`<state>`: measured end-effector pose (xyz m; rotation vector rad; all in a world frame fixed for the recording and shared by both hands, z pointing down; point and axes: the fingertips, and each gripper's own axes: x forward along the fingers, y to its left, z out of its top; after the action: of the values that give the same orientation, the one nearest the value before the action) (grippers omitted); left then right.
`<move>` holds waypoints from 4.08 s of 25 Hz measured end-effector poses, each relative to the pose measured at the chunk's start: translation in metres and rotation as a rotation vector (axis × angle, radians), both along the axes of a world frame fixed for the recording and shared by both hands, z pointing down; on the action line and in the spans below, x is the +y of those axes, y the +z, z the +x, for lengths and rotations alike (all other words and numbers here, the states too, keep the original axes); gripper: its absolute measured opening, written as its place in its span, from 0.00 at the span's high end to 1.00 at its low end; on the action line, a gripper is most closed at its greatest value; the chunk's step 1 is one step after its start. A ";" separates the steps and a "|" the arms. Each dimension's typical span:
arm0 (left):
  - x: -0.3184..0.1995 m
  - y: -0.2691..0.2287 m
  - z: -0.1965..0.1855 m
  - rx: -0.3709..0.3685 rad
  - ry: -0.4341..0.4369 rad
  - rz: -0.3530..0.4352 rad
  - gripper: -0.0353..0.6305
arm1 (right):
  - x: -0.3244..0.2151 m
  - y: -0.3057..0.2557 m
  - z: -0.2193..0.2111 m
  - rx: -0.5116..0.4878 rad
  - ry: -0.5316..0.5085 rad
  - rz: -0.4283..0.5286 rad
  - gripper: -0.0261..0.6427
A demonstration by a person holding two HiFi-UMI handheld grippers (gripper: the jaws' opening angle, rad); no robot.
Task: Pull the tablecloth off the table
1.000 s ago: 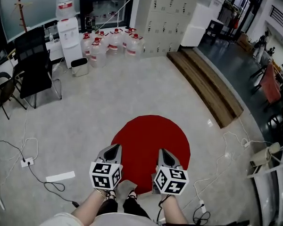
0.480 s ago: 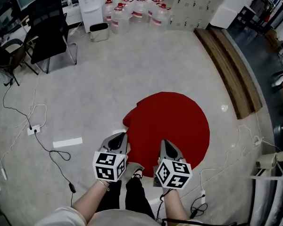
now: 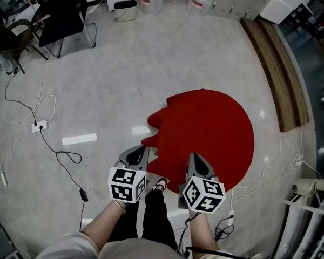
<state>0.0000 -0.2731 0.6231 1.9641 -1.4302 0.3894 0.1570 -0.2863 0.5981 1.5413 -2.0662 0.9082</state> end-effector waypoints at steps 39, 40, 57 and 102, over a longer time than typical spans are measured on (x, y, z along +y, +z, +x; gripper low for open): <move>0.001 0.127 0.026 0.026 0.519 0.058 0.58 | 0.008 0.064 0.023 0.021 0.101 -0.112 0.92; 0.000 0.130 0.029 0.011 0.555 0.068 0.57 | 0.008 0.064 0.023 0.016 0.103 -0.115 0.92; -0.026 0.150 0.063 0.005 0.792 0.087 0.43 | 0.020 0.071 0.020 -0.018 0.124 -0.138 0.92; -0.016 0.012 0.030 0.060 0.392 0.032 0.92 | 0.043 0.036 0.051 -0.106 0.257 -0.162 0.92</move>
<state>0.0299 -0.2893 0.6348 2.2635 -1.0153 0.4782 0.2084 -0.2432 0.6343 1.7290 -1.8373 1.2425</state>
